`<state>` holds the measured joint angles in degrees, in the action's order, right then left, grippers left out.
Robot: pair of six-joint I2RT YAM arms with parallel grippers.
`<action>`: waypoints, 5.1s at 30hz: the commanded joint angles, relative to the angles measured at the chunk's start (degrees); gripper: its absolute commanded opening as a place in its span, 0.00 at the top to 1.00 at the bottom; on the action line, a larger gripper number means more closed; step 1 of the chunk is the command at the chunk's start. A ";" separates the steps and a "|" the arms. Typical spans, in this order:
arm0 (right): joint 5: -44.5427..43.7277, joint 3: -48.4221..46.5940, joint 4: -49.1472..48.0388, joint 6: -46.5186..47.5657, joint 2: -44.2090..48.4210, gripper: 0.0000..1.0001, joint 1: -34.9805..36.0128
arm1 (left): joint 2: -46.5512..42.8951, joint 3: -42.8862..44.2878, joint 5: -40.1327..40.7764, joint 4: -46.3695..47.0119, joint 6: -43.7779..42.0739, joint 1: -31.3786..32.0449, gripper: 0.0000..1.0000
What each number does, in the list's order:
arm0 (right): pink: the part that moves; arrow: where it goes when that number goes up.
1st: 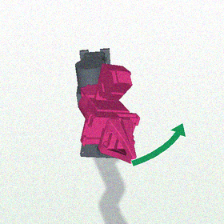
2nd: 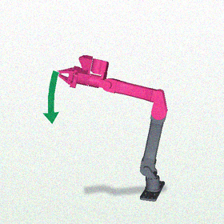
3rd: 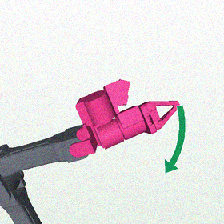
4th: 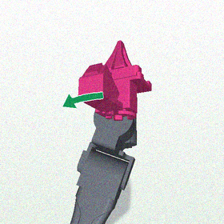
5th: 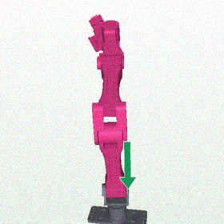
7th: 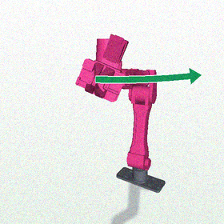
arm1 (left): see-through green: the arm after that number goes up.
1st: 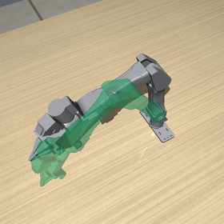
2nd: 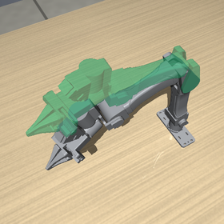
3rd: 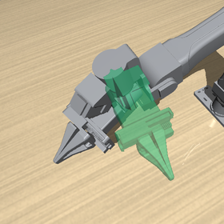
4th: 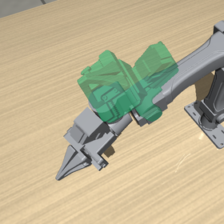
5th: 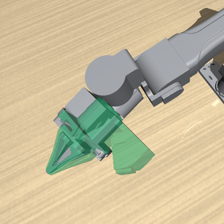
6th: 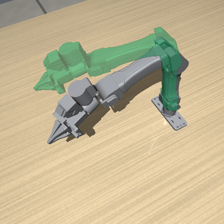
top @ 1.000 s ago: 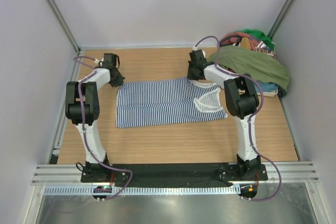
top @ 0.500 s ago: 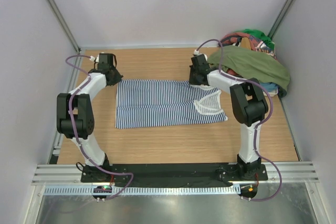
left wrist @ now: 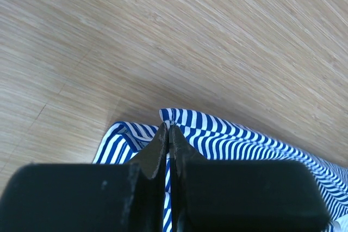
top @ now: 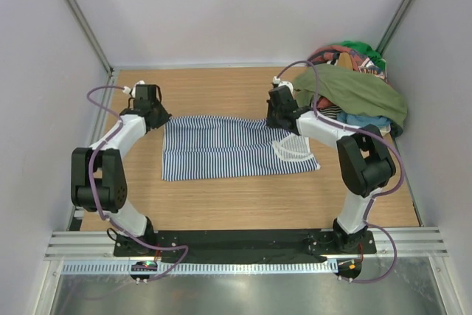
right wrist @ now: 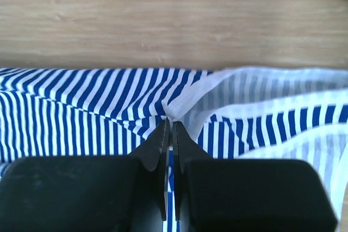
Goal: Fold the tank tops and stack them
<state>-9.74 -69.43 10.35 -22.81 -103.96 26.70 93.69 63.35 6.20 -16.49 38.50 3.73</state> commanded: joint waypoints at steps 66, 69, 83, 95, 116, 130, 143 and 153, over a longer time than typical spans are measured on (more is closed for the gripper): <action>-10.65 18.71 -6.48 -13.14 9.74 0.74 11.45 | -25.13 -30.48 1.19 2.52 6.32 0.32 0.81; -11.35 21.08 -7.10 -13.93 11.06 0.92 11.36 | -25.49 -31.27 1.01 2.25 6.24 0.32 1.00; -14.78 24.17 -5.08 -15.86 14.05 0.99 11.27 | -27.77 -33.73 -2.59 0.59 7.12 1.28 1.00; -14.96 24.78 -2.36 -16.83 18.71 0.56 11.01 | -26.72 -31.10 0.48 -3.19 5.80 1.20 0.63; -8.55 33.39 0.11 -35.73 24.60 0.41 11.09 | -16.35 -20.46 0.49 -3.20 5.01 -0.47 0.27; -10.31 26.90 -1.56 -30.03 15.29 0.85 9.87 | -7.38 -20.98 -2.41 0.49 5.53 -1.79 0.86; 0.42 -0.51 0.89 -19.65 -8.17 0.96 0.91 | -19.94 -33.11 -5.58 3.66 14.32 8.65 1.00; 3.84 -20.65 4.68 -13.23 -20.75 0.93 -2.61 | -30.23 -38.39 0.56 0.24 22.49 25.09 1.00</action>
<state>-7.68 -86.06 12.97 -39.48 -122.69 25.26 64.55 24.86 3.53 -14.48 57.32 24.86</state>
